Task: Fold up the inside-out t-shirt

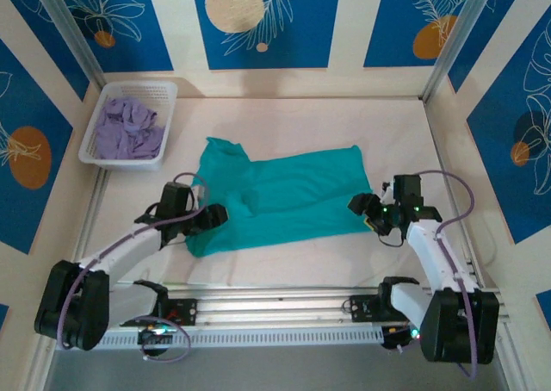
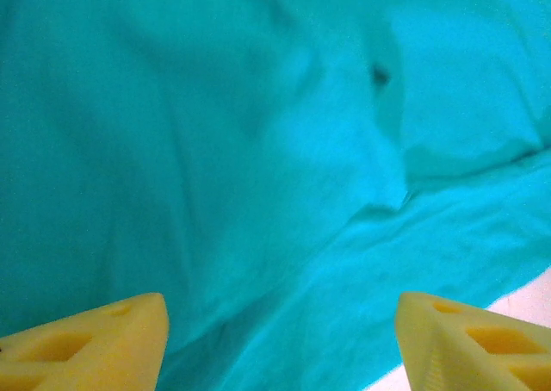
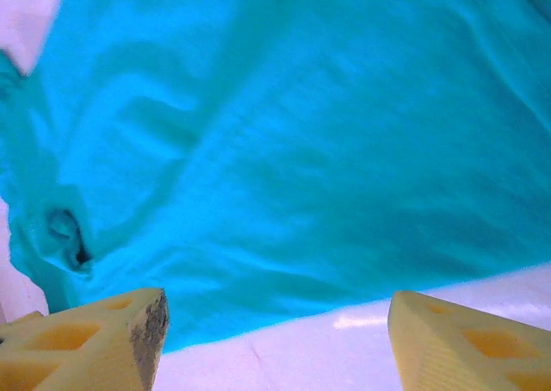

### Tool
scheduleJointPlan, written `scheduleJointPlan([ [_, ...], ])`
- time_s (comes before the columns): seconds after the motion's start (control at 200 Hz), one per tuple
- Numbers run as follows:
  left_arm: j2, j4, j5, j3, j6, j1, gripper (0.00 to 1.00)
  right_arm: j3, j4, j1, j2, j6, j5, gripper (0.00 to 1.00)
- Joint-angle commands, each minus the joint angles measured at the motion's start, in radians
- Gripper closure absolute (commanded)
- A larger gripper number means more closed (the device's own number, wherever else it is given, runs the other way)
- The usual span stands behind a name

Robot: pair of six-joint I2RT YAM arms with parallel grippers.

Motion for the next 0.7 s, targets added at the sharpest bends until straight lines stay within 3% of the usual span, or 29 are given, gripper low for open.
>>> scheduleJointPlan([
  [0.0, 0.078, 0.020, -0.097, 0.147, 0.067, 0.023, 0.29, 0.116, 0.149, 0.026, 0.118, -0.007, 0.094, 0.29],
  [0.2, 0.317, 0.099, -0.018, 0.358, 0.052, 0.092, 0.28, 0.508, 0.104, 0.021, 0.583, -0.130, 0.258, 0.29],
  [0.345, 0.401, 0.103, 0.008, 0.437, 0.048, 0.104, 0.28, 0.786, 0.010, 0.010, 0.861, -0.188, 0.282, 0.34],
  [0.695, 0.474, 0.110, 0.026, 0.495, 0.051, 0.105, 0.28, 1.232, -0.203, 0.003, 1.246, -0.281, 0.320, 0.51],
])
